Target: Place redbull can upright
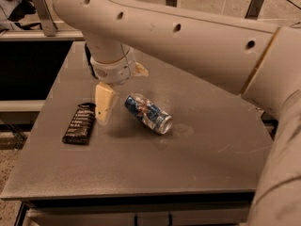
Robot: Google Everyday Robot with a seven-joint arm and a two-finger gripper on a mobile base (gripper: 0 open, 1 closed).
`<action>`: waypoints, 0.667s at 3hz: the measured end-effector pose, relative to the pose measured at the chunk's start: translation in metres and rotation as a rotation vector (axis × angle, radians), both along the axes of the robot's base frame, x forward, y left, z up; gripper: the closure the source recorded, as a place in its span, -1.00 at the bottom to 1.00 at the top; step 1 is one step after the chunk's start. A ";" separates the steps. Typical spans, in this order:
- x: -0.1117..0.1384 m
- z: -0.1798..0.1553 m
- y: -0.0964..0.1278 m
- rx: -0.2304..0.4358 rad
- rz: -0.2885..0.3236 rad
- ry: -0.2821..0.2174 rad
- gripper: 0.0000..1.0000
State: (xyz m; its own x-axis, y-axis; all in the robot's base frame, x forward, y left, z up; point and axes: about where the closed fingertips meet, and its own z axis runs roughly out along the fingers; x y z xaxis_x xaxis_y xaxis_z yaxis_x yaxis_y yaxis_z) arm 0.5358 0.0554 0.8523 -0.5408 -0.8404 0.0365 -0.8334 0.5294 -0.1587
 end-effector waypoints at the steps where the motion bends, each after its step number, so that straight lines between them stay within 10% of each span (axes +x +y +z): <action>1: 0.003 0.001 0.002 0.027 -0.018 -0.014 -1.00; 2: 0.005 -0.003 -0.008 0.043 -0.040 -0.008 -1.00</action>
Offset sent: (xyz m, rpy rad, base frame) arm 0.0035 -0.0323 -0.0121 0.0429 0.0326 -0.0984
